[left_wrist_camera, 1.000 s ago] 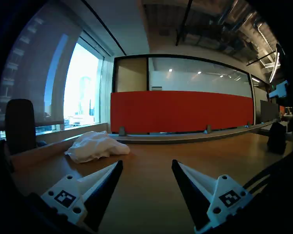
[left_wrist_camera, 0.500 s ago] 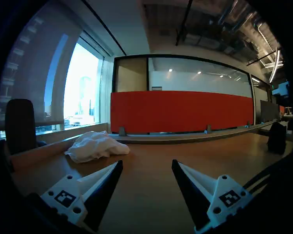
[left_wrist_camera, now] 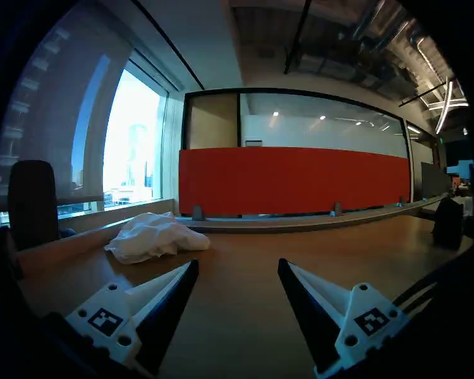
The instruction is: Fold towel
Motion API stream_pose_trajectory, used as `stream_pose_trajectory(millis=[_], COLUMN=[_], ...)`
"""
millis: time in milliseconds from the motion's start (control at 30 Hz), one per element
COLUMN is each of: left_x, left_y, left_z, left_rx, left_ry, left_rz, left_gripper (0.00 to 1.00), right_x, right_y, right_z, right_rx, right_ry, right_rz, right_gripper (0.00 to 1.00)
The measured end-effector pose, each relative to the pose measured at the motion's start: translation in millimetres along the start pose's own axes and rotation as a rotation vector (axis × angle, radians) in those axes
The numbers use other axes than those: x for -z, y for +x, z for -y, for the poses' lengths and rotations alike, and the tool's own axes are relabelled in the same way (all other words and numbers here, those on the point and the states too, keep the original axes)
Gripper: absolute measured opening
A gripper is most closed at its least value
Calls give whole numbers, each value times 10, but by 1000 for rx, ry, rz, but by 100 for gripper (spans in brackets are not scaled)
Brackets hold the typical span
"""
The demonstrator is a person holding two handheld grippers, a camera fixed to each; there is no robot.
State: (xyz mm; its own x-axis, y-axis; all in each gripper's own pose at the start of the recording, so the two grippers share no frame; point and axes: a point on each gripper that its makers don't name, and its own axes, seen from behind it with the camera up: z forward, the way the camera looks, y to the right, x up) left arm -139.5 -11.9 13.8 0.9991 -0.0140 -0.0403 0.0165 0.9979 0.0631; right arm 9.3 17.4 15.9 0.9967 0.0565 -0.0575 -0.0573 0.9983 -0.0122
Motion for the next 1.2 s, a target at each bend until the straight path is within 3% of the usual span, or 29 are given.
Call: stream_pose_trajectory(millis=[567,900,1200], left_x=[3,2,2], left_y=[-4,0,-3], left_z=[-2,-1,-1], left_rx=[0,0,0], left_ry=[0,0,0], left_rz=[0,0,0], left_gripper=[93,93,93], right_x=[41,-17,7], right_y=[-659,-835,-922], right_z=[-129,-202,-145], right_rx=[-22,-61,-37], right_ry=[1,-23,-17], right_rz=[10,40,38], right_gripper=[100,100,99])
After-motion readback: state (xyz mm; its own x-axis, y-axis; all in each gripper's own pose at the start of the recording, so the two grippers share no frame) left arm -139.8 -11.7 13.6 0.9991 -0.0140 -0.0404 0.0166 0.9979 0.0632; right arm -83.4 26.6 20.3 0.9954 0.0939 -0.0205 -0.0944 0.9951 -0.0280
